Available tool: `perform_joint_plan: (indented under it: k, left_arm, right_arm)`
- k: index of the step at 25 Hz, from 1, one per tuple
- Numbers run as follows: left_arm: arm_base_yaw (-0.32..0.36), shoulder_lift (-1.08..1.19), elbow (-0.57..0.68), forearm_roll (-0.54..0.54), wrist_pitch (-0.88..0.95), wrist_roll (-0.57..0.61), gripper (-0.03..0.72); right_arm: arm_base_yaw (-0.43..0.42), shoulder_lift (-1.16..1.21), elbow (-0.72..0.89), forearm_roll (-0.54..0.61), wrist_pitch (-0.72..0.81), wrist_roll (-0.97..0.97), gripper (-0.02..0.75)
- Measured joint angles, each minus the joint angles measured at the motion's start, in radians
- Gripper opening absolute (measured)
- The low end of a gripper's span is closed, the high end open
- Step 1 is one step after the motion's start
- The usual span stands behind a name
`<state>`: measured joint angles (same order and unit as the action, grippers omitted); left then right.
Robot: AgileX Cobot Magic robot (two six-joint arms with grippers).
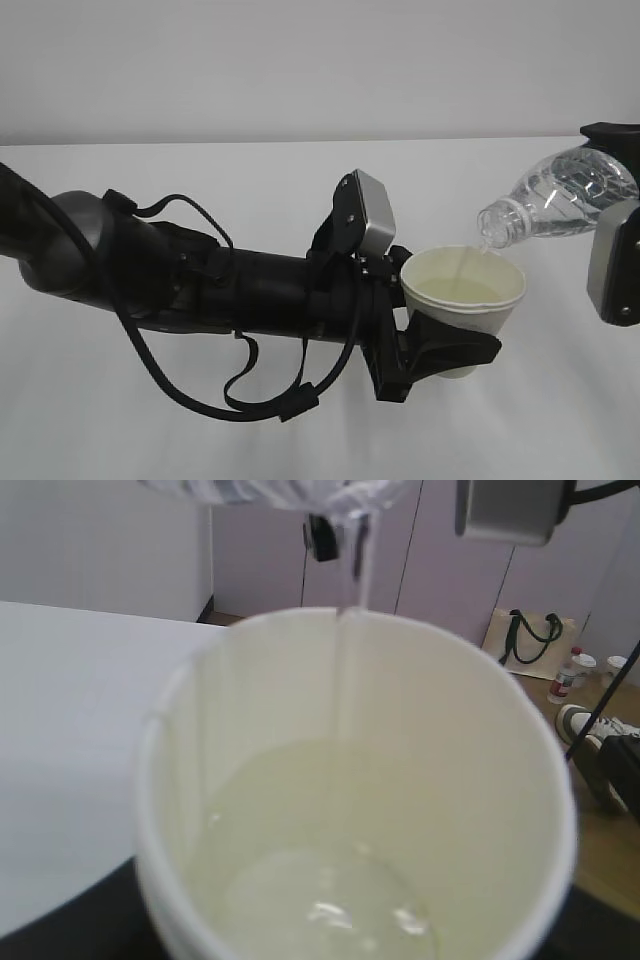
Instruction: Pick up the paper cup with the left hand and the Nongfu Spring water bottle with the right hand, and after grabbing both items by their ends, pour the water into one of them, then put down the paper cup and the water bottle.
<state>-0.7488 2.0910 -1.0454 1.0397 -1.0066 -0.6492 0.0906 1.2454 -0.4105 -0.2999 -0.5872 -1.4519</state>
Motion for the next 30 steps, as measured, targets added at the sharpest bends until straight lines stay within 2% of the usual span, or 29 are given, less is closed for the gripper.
perform_joint_plan:
  k: [18,30]
  left_arm:
    - [0.000,0.000,0.000,-0.004,0.000,0.000,0.463]
    - [0.000,0.000,0.000,-0.012,0.000,0.004,0.463]
  right_arm:
    - [0.000,0.000,0.000,0.005,0.000,0.004,0.402]
    - [0.000,0.000,0.000,0.016,-0.001,0.249,0.402]
